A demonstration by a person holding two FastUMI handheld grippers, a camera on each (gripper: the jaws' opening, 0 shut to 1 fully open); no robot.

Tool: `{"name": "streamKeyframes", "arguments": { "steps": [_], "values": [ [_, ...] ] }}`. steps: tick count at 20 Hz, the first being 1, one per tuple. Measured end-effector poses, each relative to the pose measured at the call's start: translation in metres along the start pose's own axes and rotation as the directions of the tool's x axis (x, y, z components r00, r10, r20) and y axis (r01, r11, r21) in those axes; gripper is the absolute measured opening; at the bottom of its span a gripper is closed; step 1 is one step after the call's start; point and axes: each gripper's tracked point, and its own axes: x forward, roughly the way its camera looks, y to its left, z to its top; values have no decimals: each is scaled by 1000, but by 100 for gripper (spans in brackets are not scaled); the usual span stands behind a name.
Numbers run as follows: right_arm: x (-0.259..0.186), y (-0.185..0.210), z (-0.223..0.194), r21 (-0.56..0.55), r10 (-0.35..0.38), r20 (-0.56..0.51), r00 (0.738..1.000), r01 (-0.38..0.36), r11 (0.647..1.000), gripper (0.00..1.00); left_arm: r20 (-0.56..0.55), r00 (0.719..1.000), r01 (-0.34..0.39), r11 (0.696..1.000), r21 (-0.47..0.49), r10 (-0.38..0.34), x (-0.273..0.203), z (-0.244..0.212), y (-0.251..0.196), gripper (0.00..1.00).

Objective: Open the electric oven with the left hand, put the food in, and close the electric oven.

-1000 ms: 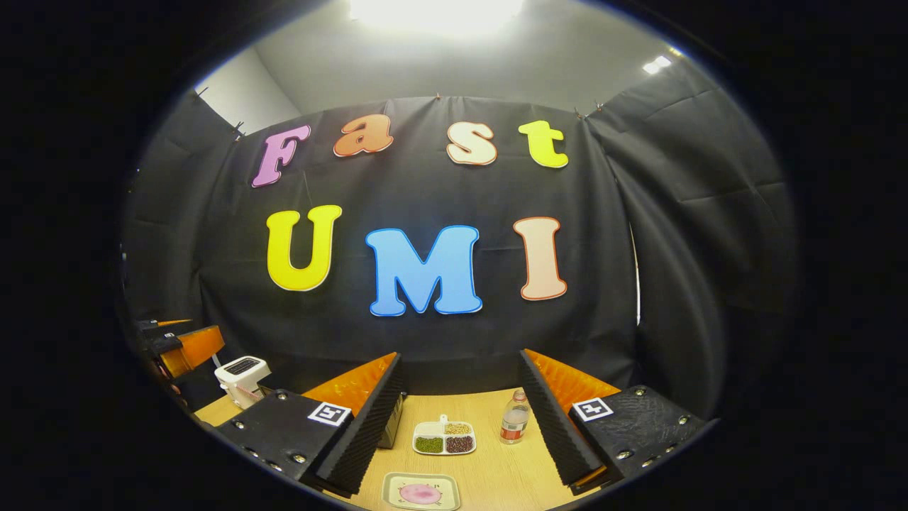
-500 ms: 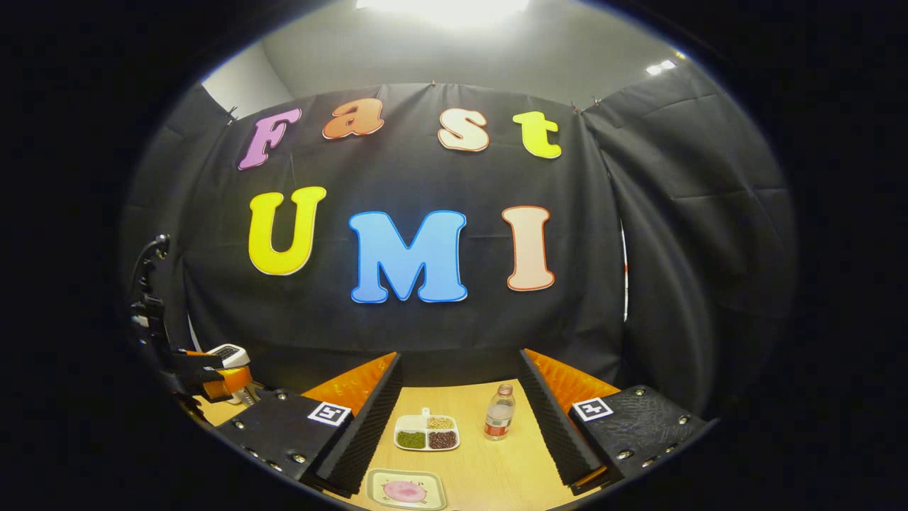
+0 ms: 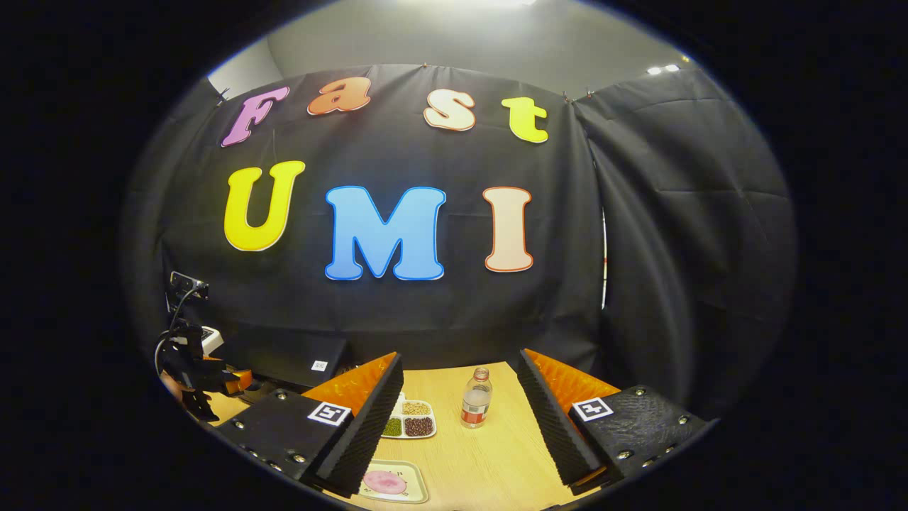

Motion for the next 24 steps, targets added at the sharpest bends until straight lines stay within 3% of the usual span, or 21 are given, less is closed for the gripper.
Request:
{"name": "streamKeyframes", "arguments": {
  "steps": [9,14,15,16,23,24],
  "values": [
    [-7,-10,-6,0,-38,-18,999,38,999,98,-11,1000,11,1000,4,-11,26,-9,5,100],
    [-10,-1,-7,21,-24,-19,1000,24,999,98,-16,1000,25,1000,6,-25,6,-18,5,100],
    [-10,1,-4,20,-20,-16,1000,20,1000,98,-19,999,27,1000,7,-27,3,-22,5,94],
    [-11,4,-5,19,-15,-13,1000,15,1000,98,-24,999,29,1000,5,-29,-2,-28,3,100],
    [-16,23,-4,7,20,-17,1000,-20,1000,98,-24,999,43,999,1,-43,-28,-62,1,94],
    [-18,25,-5,6,25,-18,1000,-25,1000,98,-22,999,43,999,8,-42,-32,-67,0,97]
  ]
}}
